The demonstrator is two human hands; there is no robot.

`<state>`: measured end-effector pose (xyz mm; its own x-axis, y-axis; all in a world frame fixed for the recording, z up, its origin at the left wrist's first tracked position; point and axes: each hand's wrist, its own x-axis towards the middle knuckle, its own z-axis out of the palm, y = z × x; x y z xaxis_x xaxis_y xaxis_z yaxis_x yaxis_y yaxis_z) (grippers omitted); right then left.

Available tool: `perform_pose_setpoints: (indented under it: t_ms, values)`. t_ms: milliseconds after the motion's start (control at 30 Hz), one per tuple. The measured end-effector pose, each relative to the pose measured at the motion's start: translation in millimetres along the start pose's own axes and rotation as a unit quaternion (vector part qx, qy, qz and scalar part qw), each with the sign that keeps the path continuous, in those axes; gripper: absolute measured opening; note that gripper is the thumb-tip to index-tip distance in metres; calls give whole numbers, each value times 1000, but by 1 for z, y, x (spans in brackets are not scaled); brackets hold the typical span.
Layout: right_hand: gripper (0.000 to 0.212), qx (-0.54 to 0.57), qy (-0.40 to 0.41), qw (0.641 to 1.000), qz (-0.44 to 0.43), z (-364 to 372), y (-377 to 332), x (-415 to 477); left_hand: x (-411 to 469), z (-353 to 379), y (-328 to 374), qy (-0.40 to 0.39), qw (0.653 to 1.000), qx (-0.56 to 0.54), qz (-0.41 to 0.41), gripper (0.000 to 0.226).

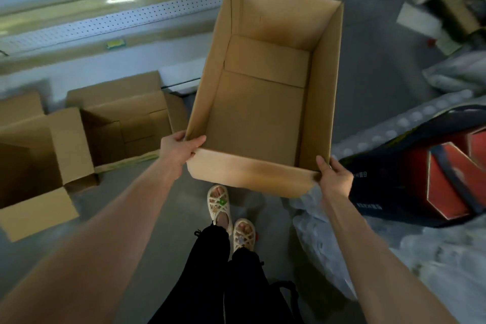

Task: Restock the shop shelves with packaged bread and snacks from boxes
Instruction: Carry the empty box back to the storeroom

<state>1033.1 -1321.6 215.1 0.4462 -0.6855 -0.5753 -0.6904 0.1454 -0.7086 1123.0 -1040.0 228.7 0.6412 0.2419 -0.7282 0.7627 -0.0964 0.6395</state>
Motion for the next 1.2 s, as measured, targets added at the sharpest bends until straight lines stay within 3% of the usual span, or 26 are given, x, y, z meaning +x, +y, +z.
perform_pose_setpoints:
  t_ms: [533,967,1200]
  values:
    - [38,-43,-59,995,-65,-43,-23,-88,-111,-60,-42,62,993,-102,-17,64]
    - [40,-80,-154,975,-139,50,-22,-232,-163,-237,-91,167,967,-191,22,71]
    - [50,-106,-266,943,-172,117,-22,-321,-200,-346,-134,253,937,-236,38,65]
